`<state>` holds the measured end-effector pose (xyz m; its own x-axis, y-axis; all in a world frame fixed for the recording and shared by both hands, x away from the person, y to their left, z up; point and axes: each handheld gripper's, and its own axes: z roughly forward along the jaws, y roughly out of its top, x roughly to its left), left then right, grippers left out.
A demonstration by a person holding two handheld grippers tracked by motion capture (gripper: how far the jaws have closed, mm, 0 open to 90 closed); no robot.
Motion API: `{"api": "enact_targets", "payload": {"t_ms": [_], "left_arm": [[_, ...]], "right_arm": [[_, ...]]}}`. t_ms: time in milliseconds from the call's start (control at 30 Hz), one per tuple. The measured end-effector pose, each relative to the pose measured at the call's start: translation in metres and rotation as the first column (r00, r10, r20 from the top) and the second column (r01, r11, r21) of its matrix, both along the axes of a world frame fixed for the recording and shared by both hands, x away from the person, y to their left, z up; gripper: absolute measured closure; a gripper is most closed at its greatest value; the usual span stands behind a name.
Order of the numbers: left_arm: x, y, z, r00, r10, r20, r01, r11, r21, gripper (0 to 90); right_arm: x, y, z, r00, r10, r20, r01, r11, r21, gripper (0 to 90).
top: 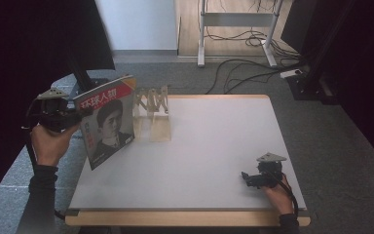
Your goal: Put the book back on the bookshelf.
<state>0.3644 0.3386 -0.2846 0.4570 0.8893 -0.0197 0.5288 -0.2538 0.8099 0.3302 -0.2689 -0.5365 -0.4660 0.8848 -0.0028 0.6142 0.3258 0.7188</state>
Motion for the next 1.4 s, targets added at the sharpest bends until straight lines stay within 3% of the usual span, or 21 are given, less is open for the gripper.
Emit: {"api": "enact_targets", "payload": {"t_ms": [467, 700, 933, 1067, 1133, 1233, 1400], "left_arm": [[0.033, -0.011, -0.006, 0.9985, 0.051, 0.019, -0.051, 0.9986, -0.016, 87.1], [0.051, -0.020, -0.016, 0.9954, 0.075, 0.060, -0.074, 0.9972, -0.004, 87.1], [0.058, -0.022, -0.027, 0.9949, 0.067, 0.075, -0.064, 0.9969, -0.047, 86.9], [0.056, -0.019, -0.031, 0.9983, 0.028, 0.051, -0.025, 0.9982, -0.055, 86.6], [0.055, -0.018, -0.033, 0.9994, 0.019, 0.029, -0.018, 0.9994, -0.029, 86.4], [0.053, -0.015, -0.035, 1.0000, 0.002, -0.008, -0.002, 0.9997, -0.023, 86.0], [0.053, -0.013, -0.038, 0.9966, -0.004, -0.082, 0.006, 0.9998, 0.019, 84.8]], "right_arm": [[0.000, 0.000, 0.000, 1.0000, 0.000, -0.003, 0.000, 1.000, 0.001, 0.0], [0.000, 0.000, 0.000, 1.0000, 0.000, 0.000, 0.000, 1.000, 0.001, 0.0], [0.000, 0.000, 0.000, 1.0000, -0.001, -0.001, 0.001, 1.000, 0.002, 0.0], [0.000, 0.000, 0.000, 1.0000, 0.003, -0.002, -0.003, 1.000, 0.001, 0.0], [0.000, 0.000, 0.000, 1.0000, 0.003, -0.002, -0.003, 1.000, 0.001, 0.0], [0.000, 0.000, 0.000, 1.0000, 0.003, -0.002, -0.003, 1.000, 0.000, 0.0], [0.000, 0.000, 0.000, 1.0000, 0.001, -0.001, -0.001, 1.000, 0.000, 0.0]]}}
